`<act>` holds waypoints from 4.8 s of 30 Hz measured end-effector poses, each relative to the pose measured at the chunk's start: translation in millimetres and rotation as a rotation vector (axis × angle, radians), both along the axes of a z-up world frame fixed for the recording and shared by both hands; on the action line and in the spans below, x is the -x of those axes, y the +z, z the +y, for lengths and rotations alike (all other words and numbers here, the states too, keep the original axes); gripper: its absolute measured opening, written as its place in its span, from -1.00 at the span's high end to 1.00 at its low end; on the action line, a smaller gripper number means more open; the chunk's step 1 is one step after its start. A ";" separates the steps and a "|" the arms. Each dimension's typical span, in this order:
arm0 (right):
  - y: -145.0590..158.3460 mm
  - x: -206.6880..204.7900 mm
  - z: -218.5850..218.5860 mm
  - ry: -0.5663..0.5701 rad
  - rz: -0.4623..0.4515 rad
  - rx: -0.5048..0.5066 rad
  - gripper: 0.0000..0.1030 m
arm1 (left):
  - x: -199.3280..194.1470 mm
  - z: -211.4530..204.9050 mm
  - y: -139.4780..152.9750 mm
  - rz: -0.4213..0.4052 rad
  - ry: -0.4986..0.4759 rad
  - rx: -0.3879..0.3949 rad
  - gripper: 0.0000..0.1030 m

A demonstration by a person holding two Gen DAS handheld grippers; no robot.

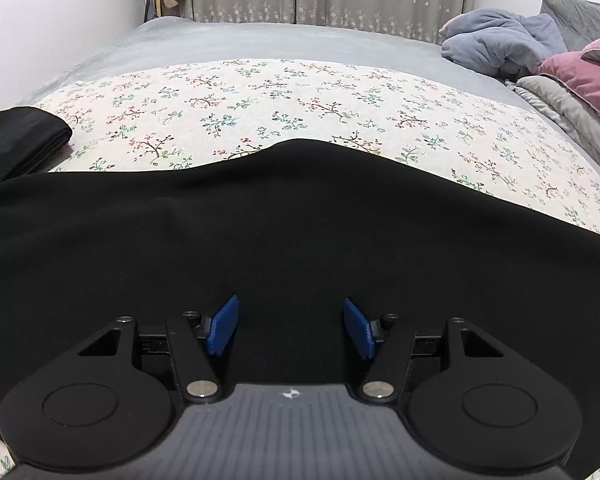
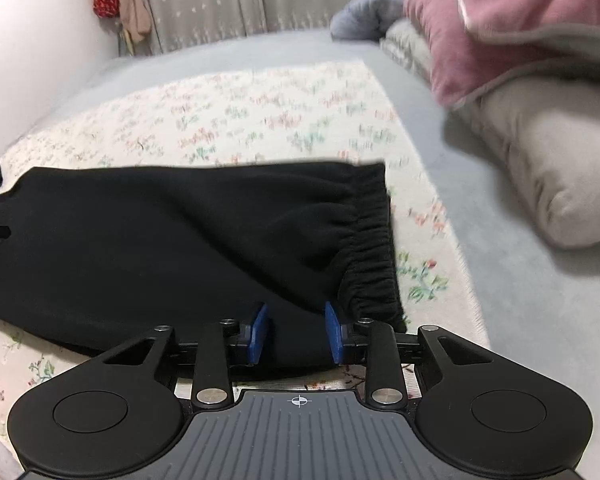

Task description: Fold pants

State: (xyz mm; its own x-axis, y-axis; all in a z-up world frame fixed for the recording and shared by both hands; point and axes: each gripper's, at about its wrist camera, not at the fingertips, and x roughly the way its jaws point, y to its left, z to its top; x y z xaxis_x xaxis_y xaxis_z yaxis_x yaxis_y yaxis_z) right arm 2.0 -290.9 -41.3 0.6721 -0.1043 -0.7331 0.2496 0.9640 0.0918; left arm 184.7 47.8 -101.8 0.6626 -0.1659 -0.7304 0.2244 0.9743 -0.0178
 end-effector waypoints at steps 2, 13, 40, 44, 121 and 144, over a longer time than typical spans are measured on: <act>8.1 9.1 6.6 -0.013 -0.037 0.019 0.32 | 1.3 0.2 0.6 0.004 0.006 0.004 -0.24; -5.4 63.8 -34.1 -0.303 -0.161 -0.538 -0.07 | 27.5 -21.6 14.5 -0.017 -0.058 0.026 -0.31; -47.7 32.1 -32.3 -0.830 -0.330 -0.654 0.52 | 39.2 -70.9 6.2 0.052 -0.170 0.109 -0.45; -10.4 16.6 1.9 -0.716 -0.399 -0.337 0.59 | 24.4 -46.0 16.8 0.101 -0.109 0.269 -0.51; -8.8 -134.7 488.4 0.608 -0.441 0.516 0.90 | -73.9 225.0 64.0 -0.064 0.002 0.458 0.57; -6.8 -161.7 537.1 0.868 -0.315 0.272 0.59 | -69.3 268.8 45.2 0.022 0.178 0.322 0.18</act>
